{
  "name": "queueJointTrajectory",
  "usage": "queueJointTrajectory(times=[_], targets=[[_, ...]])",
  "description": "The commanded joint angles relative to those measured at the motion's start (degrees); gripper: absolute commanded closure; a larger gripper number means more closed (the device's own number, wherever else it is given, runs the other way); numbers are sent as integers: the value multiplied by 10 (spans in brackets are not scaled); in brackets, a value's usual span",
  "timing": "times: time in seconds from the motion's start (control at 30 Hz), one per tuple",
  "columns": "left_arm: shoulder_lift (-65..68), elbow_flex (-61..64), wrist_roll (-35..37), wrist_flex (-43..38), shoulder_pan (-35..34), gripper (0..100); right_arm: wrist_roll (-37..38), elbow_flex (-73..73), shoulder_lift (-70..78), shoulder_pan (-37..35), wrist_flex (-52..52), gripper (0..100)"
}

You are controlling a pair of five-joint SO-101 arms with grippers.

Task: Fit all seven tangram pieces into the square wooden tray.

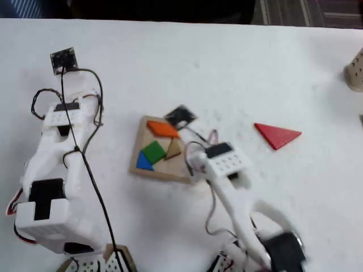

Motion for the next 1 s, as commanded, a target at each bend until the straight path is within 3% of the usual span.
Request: queueJointTrajectory(times=[0.0, 0.17, 0.37, 0.63, 0.8, 0.97], targets=[[-4, -14, 1, -18, -5, 977, -47, 63, -117, 10, -46, 978], [-4, -14, 1, -17, 0, 977, -110, 98, -170, 9, -117, 970], [-4, -14, 1, -19, -2, 977, -179, 38, -103, -48, -150, 835], [-4, -15, 1, -20, -2, 977, -188, -120, 109, -82, -148, 858], [-4, -17, 1, -20, -2, 977, -293, -210, 213, -76, -138, 857], [-4, -18, 1, -20, -2, 977, -327, -257, 248, -75, -72, 857]])
